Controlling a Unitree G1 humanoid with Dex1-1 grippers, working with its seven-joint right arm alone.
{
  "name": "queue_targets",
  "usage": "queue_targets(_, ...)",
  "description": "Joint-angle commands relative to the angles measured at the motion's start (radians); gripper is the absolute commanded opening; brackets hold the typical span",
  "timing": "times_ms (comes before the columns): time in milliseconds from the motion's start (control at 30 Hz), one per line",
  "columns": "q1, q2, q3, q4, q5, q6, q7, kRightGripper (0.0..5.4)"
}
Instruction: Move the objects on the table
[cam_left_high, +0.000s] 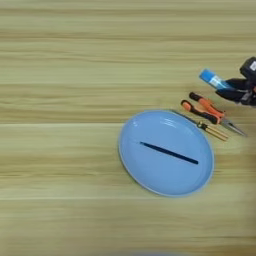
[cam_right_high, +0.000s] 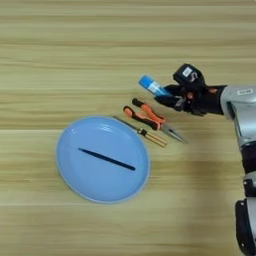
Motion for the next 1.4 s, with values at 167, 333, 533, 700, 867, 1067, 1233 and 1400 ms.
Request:
queue_targets(167,-0.203,-0.044,0.006,0.278,-0.074,-0.131,-0.121,1.4)
queue_targets(333,-0.23,-0.035,0.029,0.411,-0.118,-0.189,-0.17,1.4)
queue_targets(533,-0.243,-0.017,0.037,0.5,-0.139,-0.224,-0.2,1.4)
queue_targets(700,-0.244,-0.006,0.041,0.535,-0.15,-0.236,-0.212,1.4)
queue_targets(867,-0.24,0.006,0.039,0.556,-0.157,-0.24,-0.22,1.4)
queue_targets(1067,-0.24,0.012,0.038,0.577,-0.162,-0.235,-0.229,1.4)
queue_targets(1233,-0.242,0.013,0.036,0.583,-0.163,-0.235,-0.23,1.93)
queue_targets(1400,-0.245,0.014,0.035,0.582,-0.162,-0.234,-0.23,2.52)
